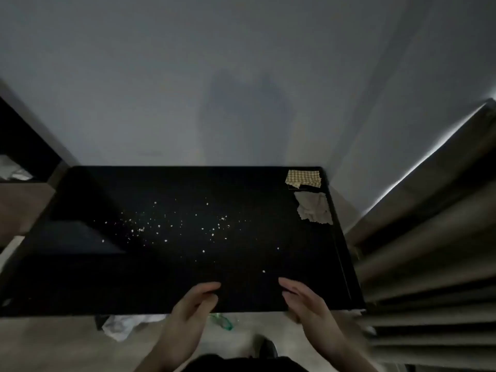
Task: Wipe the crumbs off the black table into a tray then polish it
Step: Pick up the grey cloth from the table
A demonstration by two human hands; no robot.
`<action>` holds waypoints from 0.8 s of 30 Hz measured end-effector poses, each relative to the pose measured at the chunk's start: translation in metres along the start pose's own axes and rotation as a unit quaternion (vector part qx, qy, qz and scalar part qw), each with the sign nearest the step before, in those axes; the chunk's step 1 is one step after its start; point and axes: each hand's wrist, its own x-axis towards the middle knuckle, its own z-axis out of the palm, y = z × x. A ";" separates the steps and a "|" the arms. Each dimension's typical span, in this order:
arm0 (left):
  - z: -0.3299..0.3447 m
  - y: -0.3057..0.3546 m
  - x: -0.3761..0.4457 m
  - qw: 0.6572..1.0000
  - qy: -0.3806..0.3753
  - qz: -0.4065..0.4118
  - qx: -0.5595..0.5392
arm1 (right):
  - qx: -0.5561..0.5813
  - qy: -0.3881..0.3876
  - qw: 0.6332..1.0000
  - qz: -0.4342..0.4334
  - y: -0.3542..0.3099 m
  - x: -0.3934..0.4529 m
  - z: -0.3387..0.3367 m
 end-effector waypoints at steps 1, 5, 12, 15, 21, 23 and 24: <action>0.004 0.000 0.003 1.000 0.003 0.000 0.001 | -0.007 -0.013 1.000 0.001 -0.003 0.007 -0.005; 0.012 0.008 0.006 1.000 0.009 -0.025 -0.010 | -0.018 -0.034 0.999 0.030 -0.018 0.023 -0.020; 0.007 0.034 0.041 0.999 -0.031 -0.014 -0.022 | 0.021 0.032 0.998 0.049 -0.005 0.026 -0.020; 0.007 0.044 0.061 0.998 -0.054 -0.003 -0.028 | 0.029 0.060 0.996 0.065 0.006 0.018 -0.013; 0.012 0.032 0.089 0.994 -0.105 -0.023 -0.005 | 0.045 0.134 0.985 0.104 0.017 0.005 -0.018; 0.016 0.027 0.090 0.994 -0.103 -0.025 -0.006 | 0.044 0.139 0.984 0.103 0.014 0.009 -0.024; 0.018 0.026 0.091 0.994 -0.102 -0.032 -0.006 | 0.038 0.138 0.985 0.100 0.013 0.015 -0.028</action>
